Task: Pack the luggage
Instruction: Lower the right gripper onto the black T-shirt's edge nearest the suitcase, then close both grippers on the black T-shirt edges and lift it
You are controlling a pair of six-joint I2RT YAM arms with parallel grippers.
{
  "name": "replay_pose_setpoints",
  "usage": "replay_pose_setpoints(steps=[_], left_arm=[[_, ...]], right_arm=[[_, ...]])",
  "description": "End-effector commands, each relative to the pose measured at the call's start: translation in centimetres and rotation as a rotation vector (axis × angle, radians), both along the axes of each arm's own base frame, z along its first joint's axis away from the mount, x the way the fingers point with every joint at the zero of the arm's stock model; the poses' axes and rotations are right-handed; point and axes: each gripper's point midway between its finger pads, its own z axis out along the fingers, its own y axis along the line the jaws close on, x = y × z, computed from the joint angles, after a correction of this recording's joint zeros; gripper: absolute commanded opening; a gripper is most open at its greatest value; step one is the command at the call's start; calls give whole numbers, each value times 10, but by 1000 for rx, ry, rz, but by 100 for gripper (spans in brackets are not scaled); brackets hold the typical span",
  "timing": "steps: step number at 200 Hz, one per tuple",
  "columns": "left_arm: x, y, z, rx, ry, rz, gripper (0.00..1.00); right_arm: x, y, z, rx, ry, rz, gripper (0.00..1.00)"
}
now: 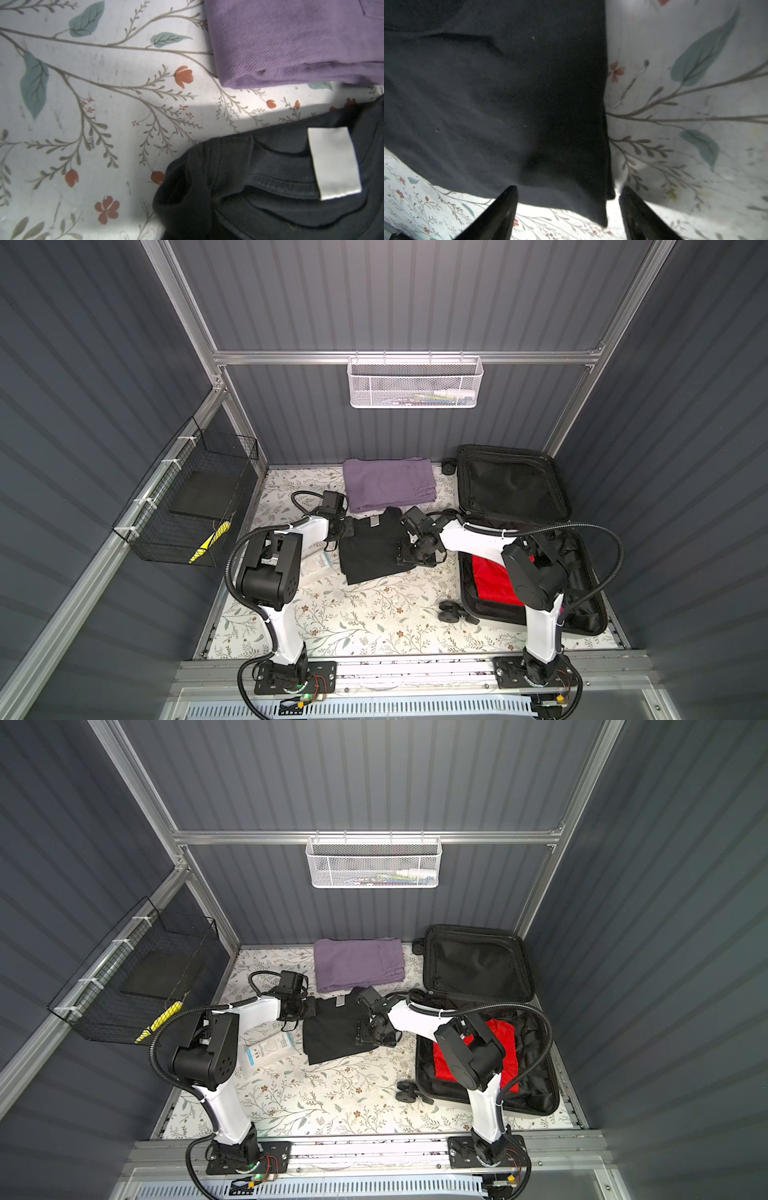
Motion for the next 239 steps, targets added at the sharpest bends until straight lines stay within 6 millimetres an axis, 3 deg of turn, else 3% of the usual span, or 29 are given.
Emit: replay_pose_setpoints(steps=[1,29,50,86,97,113,149,195,239], left_arm=[[-13,4,-12,19,80,-16,0],[-14,4,-13,20,82,-17,0],[-14,4,-13,22,82,-19,0],[-11,3,-6,18,73,-25,0],[-9,3,-1,19,65,-30,0],[-5,1,13,13,43,-39,0],[4,-8,62,-44,-46,-53,0],[7,-27,125,-160,-157,-64,0],[1,-75,177,-193,-236,-150,0]], right_arm=[[-2,2,-7,17,29,-5,79],[-4,5,-14,39,49,0,76],[-6,5,-16,54,59,1,67],[-7,6,-10,85,56,6,33],[-7,7,-4,96,49,10,16],[-6,8,8,114,30,16,0],[-3,11,55,172,-48,42,0],[-6,-3,110,189,-145,55,0],[-14,-39,153,191,-220,25,0]])
